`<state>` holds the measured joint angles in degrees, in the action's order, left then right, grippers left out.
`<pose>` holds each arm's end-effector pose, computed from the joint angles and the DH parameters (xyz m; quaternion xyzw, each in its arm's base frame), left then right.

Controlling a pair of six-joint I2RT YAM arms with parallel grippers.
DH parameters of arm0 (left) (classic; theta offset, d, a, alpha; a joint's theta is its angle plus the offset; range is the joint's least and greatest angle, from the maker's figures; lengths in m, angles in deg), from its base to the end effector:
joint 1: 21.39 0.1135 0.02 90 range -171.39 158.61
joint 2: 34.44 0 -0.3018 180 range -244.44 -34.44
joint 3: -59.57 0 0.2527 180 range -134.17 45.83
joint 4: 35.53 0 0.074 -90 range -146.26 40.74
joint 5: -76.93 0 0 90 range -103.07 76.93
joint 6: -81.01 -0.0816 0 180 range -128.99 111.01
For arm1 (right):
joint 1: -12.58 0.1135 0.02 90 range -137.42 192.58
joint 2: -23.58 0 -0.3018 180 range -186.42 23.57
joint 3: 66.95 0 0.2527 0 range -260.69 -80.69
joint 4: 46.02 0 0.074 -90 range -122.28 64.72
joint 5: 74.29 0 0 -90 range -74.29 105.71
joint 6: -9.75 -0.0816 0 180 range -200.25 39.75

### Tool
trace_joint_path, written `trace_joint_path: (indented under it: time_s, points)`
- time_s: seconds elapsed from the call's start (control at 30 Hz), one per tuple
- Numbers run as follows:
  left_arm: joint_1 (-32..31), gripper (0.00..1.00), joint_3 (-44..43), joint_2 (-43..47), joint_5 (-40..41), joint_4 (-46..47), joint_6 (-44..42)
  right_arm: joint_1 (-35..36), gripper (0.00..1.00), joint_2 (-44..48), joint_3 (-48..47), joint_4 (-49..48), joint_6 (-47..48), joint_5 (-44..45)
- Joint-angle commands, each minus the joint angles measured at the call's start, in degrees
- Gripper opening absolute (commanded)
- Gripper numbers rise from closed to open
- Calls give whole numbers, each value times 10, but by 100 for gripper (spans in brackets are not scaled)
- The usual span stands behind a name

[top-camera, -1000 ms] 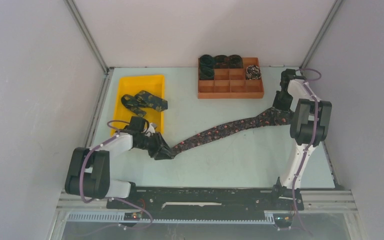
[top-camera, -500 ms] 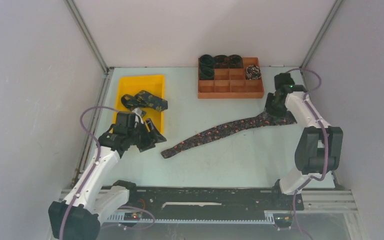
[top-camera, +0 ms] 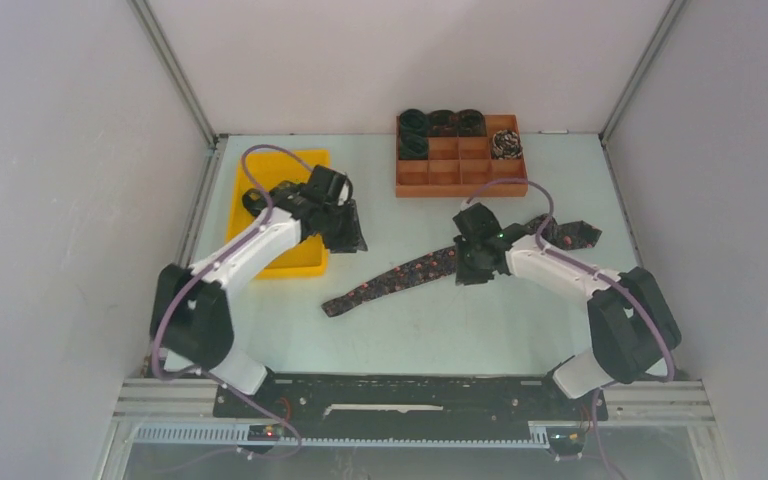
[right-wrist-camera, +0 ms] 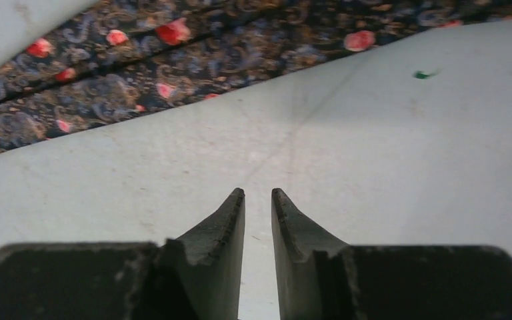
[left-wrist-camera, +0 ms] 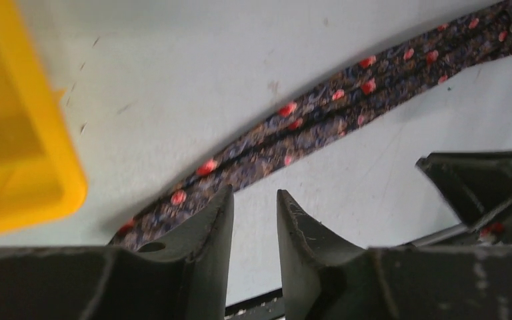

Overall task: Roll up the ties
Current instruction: Flatten out the tie at the center of the board.

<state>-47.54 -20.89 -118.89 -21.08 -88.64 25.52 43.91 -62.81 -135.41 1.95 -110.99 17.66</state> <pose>0.2885 -0.1543 0.2663 -0.0500 0.9556 -0.2005 0.2100 0.2619 0.1562 0.1949 -0.0015 0.9778 0.0934 0.1874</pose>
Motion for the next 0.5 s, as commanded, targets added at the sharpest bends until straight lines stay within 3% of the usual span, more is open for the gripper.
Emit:
trace_joint_path:
  time_s: [0.0, 0.2, 0.47]
  points:
    - [-16, 34, -92, -96, -9, 12, -26, 33, 22, -39, 0, -75, -76, 18]
    - [-25, 32, -159, -189, -7, 11, -38, 85, 15, -110, -33, -68, -143, 68]
    - [-33, 28, -218, -286, -17, -18, -49, 99, 11, -191, -122, -21, -151, 105]
